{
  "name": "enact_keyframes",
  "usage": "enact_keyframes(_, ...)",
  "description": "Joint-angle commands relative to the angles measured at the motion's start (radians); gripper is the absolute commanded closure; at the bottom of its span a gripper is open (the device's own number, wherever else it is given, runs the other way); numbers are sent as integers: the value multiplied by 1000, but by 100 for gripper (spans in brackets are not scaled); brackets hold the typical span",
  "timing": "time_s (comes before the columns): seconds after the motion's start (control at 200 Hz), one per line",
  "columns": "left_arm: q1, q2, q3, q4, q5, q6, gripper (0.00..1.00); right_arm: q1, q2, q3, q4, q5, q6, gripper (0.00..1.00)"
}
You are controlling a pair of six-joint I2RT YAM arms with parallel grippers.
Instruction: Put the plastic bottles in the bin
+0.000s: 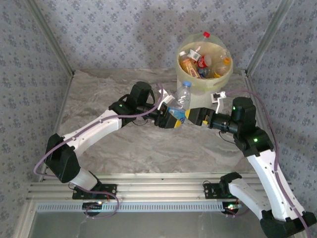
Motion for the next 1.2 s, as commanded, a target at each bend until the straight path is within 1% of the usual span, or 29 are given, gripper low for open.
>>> enact_keyframes(0.0, -17, -33, 11, 30, 80, 28, 35, 7, 13, 41, 42, -57, -16, 2)
enact_keyframes(0.225, -17, -28, 18, 11, 88, 43, 35, 17, 31, 35, 74, -63, -14, 3)
enact_keyframes(0.28, -17, -28, 20, 8, 92, 45, 35, 21, 36, 28, 97, -72, 20, 3)
enact_keyframes(0.485, -19, -23, 30, -12, 109, 58, 35, 34, 73, 30, 135, -101, 35, 6)
enact_keyframes(0.75, -31, -22, 40, -40, 121, 79, 35, 43, 87, 16, 187, -61, 61, 18)
enact_keyframes(0.874, -41, -24, 45, -57, 127, 92, 35, 44, 93, 9, 204, -50, 72, 18)
enact_keyframes(0.954, -45, -24, 49, -65, 128, 99, 34, 45, 100, 9, 208, -46, 73, 14)
enact_keyframes(0.999, -47, -25, 50, -62, 130, 98, 34, 47, 102, 9, 209, -44, 75, 13)
enact_keyframes(1.194, -48, -30, 48, -59, 122, 93, 33, 58, 109, 7, 213, -40, 75, 26)
